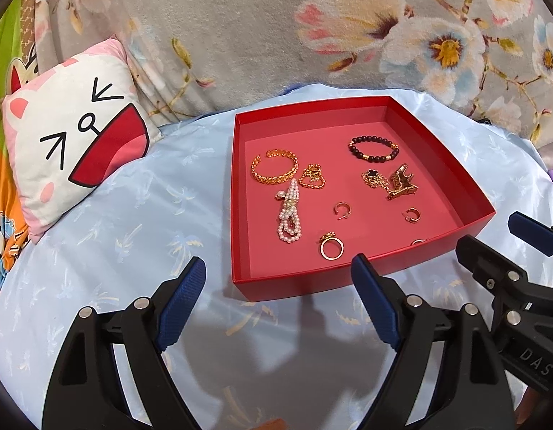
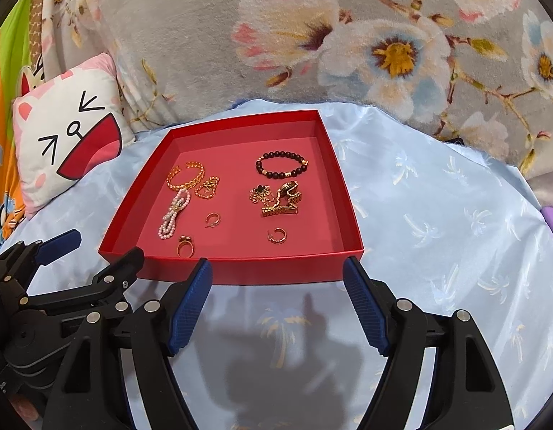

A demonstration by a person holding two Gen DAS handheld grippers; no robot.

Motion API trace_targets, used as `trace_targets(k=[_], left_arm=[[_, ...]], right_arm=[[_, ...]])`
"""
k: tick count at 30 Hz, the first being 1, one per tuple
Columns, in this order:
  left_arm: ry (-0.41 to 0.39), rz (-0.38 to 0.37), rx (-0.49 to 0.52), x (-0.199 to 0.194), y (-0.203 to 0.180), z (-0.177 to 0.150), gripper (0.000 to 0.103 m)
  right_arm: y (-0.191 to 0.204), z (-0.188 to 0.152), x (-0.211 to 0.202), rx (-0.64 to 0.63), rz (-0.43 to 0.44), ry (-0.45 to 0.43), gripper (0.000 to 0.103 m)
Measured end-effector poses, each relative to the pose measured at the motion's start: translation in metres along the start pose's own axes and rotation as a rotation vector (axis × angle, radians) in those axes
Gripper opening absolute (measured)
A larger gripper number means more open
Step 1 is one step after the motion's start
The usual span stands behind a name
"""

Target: Organize jewelry

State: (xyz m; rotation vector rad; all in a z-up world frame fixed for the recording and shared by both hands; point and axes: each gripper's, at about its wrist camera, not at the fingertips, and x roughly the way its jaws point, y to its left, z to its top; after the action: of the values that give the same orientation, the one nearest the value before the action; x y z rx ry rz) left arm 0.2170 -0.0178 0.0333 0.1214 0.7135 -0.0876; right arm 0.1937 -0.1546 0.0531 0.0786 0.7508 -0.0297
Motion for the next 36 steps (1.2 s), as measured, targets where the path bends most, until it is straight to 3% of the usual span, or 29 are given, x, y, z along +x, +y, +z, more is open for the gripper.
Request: trace_targets(k=[36], left_arm=[[-0.015,0.034,0.008,-0.0055,0.0041,0.0057,0.089]], right_arm=[[0.0001,0.0029,-0.0039,-0.007,0.002,-0.009,0.074]])
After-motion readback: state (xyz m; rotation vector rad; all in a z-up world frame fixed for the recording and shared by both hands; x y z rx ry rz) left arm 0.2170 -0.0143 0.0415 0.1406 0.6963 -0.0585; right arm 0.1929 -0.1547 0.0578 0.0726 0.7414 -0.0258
